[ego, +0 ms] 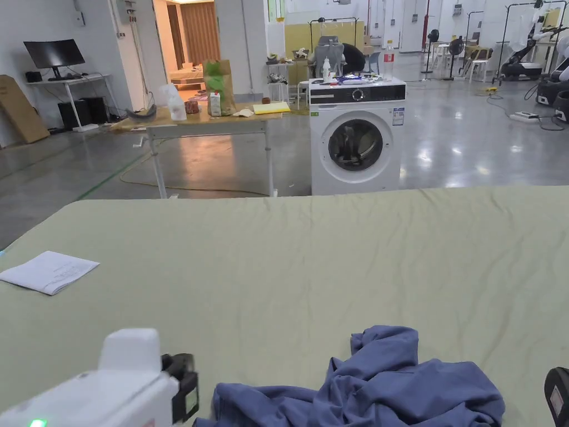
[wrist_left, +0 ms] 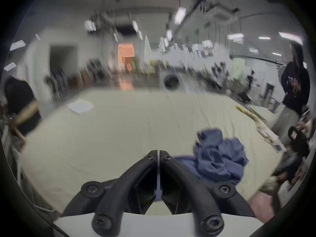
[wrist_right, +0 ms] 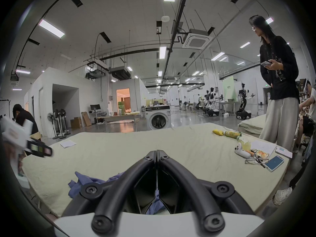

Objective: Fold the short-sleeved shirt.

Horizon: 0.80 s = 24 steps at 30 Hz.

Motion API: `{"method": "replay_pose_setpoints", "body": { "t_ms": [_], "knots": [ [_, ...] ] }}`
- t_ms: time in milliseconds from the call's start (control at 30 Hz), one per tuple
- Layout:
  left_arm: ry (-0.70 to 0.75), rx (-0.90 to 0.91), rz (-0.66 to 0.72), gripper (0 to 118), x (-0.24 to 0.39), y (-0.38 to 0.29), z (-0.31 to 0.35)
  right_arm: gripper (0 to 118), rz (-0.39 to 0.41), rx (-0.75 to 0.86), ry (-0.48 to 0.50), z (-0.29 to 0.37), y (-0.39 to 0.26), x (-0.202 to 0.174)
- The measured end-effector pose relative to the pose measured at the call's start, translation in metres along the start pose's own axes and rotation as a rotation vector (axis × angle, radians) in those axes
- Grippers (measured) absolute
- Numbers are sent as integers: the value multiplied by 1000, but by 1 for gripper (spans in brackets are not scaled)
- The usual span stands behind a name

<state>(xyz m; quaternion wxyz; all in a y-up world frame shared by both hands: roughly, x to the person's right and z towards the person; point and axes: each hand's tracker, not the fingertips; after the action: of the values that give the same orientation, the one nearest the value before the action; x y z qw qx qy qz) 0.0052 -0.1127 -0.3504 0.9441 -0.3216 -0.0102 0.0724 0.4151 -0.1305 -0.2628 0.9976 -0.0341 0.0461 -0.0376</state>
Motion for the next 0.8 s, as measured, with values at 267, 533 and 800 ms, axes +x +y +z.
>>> {"method": "replay_pose_setpoints", "body": {
  "t_ms": [267, 533, 800],
  "knots": [
    [85, -326, -61, 93, -12, 9, -174, 0, -10, -78, 7, -15, -10, 8],
    [165, -375, -190, 73, 6, -32, -215, 0, 16, -166, 5, -37, -27, 15],
    [-19, 25, -85, 3, 9, -34, -101, 0, -19, -405, 221, -141, -3, 38]
  ]
}}
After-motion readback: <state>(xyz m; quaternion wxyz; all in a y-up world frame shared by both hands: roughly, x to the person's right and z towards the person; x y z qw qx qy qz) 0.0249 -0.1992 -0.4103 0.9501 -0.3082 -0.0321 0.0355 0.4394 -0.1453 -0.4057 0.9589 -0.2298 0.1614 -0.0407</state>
